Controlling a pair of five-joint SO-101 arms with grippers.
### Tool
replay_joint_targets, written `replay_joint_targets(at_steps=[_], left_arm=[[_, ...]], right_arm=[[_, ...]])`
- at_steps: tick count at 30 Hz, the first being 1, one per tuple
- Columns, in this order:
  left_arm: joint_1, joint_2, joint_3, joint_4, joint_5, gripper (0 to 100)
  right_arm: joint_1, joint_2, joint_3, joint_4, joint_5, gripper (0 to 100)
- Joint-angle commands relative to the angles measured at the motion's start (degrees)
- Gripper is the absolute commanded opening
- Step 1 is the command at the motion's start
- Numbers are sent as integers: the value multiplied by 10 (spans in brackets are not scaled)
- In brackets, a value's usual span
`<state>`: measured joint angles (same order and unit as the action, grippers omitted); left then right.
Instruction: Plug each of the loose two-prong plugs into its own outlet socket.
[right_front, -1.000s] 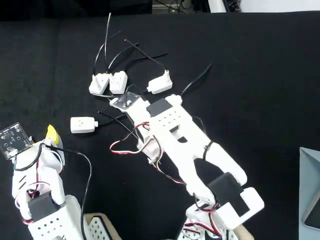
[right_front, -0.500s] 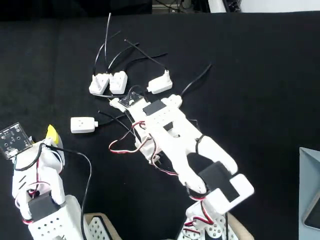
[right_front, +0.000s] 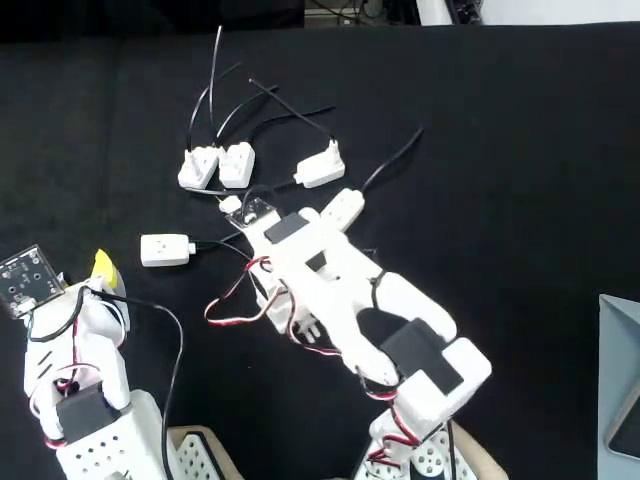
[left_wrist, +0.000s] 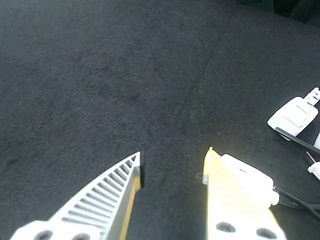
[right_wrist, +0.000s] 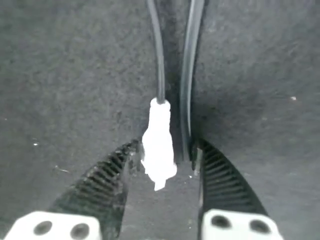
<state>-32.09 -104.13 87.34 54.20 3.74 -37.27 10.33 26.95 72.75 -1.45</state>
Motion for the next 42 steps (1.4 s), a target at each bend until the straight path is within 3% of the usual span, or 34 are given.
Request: replay_joint_targets(at_steps=[1,5,11,26,32,42], left_arm=[[-3,-2,-5,-16,-4,206],[-3,-2,-5,-16,-4,206],[-3,-2,-5,-16,-4,206],[-3,-2,-5,-16,-5,206],[-3,-2,-5,-16,-5,206],[-1,-2,-4,-16,-5,206]], right_arm=[[-4,12,-35,-2,-9,177],[-4,31,-49,-2,-9,172],[-4,20,-61,0,-7,11],[-4,22,-64,11,-8,16],[-4,39,-64,13,-37,138],[-4,37,-117,86,-40,116]])
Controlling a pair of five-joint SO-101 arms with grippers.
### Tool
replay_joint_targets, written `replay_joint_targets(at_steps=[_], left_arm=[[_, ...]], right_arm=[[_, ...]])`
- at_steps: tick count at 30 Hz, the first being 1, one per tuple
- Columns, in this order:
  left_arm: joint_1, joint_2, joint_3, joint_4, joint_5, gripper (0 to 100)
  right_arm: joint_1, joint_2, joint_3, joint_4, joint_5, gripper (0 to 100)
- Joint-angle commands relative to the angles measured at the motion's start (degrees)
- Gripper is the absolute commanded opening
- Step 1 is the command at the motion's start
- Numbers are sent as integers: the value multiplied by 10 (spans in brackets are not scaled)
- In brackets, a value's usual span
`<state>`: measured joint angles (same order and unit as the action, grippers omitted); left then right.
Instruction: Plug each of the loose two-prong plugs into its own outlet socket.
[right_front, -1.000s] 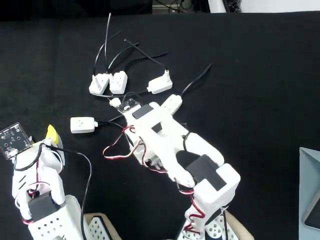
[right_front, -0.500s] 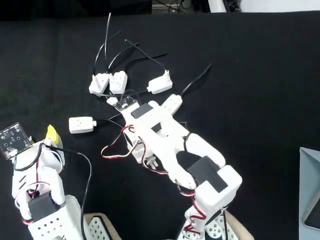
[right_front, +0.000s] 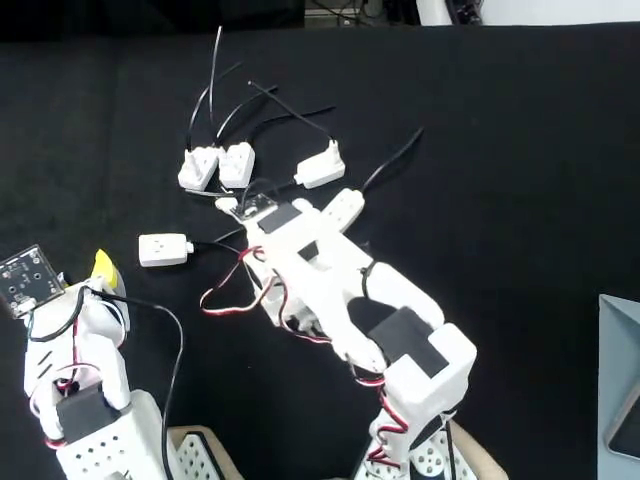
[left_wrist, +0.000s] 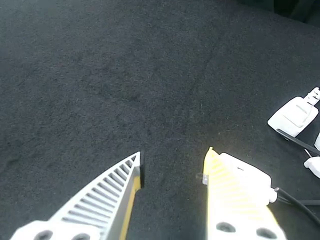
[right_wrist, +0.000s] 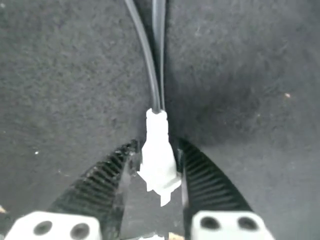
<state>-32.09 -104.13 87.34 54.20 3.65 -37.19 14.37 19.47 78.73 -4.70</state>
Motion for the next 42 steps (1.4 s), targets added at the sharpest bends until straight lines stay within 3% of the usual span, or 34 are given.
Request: replay_joint_targets(at_steps=[1,15,25,28,42], left_arm=[[-1,-2,-4,-16,-4,206],[0,-2,-4,-16,-4,206],[0,-2,-4,-16,-4,206],[0,-2,-4,-16,-4,206],[0,-2,-4,-16,-4,206]], right_arm=[[-5,0,-49,33,-8,116],[-5,1,-51,36,-20,164],[-5,65,-57,8,-20,74],[-4,64,-78,11,-20,8],[-6,-96,-67,36,-18,11]])
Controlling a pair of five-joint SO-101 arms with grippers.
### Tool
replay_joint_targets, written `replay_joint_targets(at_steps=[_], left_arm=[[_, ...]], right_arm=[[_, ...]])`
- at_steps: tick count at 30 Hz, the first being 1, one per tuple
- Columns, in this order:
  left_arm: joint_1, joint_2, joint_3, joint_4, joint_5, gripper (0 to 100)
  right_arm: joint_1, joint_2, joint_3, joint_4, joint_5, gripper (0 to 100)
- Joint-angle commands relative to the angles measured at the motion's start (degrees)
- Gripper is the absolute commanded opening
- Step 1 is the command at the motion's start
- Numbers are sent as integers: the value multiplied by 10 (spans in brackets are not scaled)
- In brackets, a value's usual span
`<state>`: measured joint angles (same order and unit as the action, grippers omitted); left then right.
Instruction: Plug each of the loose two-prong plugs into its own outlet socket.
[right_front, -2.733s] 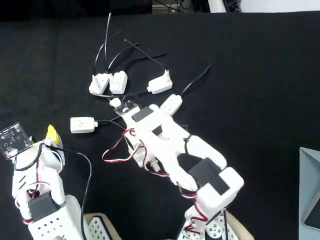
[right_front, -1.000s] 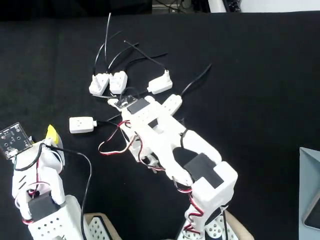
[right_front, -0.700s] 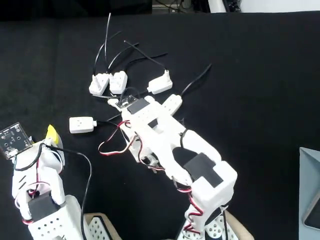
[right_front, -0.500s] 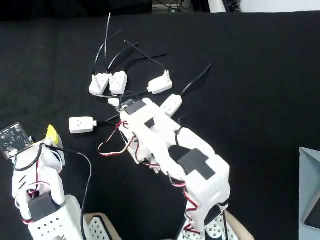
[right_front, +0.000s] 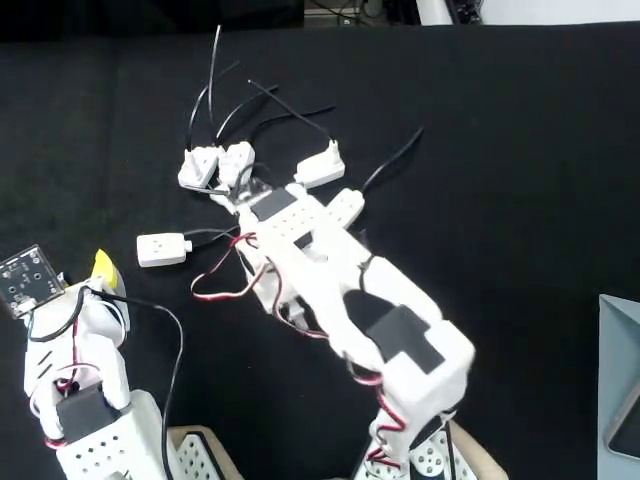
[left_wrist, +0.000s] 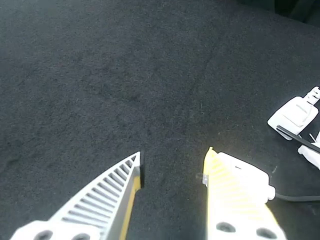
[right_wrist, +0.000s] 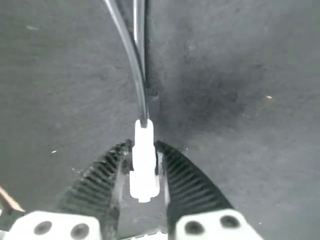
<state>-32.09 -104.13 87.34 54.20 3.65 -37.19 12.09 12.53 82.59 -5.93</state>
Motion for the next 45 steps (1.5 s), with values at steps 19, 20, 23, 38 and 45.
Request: replay_joint_targets(at_steps=[19,20,23,38,45], left_arm=[[130,-3,-82,-16,1,210],[143,-3,-87,-16,1,211],[177,-2,-101,-31,1,211],[468,-2,-145,-42,-6,207],[506,-3,-175,11,-84,206]], right_arm=[[-37,-492,296,-285,-2,11],[-45,-509,315,-300,-2,11],[-71,-561,366,-332,-2,11],[-109,-668,449,-339,-3,11],[-105,-669,460,-338,-3,11]])
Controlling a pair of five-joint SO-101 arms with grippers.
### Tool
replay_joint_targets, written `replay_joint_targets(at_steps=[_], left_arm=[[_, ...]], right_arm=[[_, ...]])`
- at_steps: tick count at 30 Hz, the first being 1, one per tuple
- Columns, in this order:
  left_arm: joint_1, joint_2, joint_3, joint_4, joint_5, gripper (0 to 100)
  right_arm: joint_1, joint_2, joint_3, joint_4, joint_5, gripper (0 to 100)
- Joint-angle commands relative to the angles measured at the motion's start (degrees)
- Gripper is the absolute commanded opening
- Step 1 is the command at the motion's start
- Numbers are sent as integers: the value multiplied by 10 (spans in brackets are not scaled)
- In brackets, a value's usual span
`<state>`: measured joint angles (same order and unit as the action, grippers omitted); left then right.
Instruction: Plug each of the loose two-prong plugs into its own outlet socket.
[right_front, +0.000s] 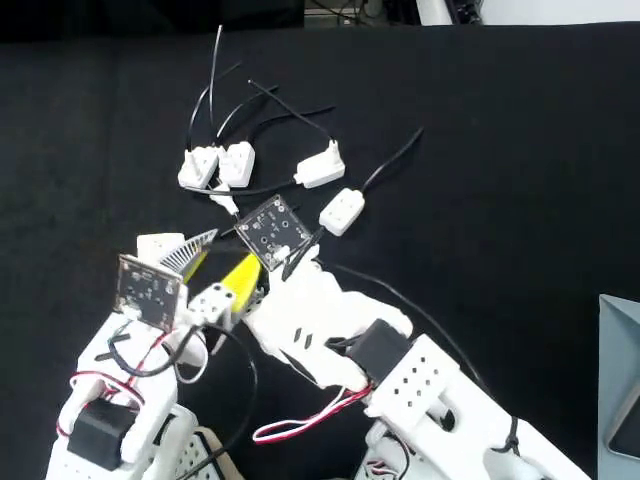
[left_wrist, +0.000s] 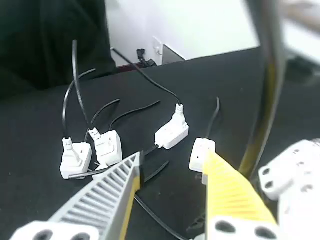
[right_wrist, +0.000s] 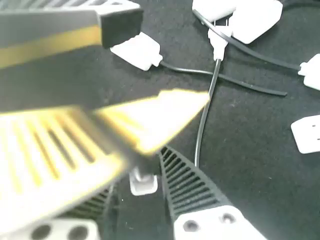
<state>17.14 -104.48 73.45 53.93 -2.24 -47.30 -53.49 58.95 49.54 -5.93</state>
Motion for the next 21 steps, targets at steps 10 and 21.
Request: replay_joint_targets(at_steps=[10,21], left_arm=[[-124,4,-59,32,-34,205],[-356,124,-61,28,-157,223]], right_arm=[[16,-13,-2,-8,-3,11],[42,-9,-1,-11,-5,11]])
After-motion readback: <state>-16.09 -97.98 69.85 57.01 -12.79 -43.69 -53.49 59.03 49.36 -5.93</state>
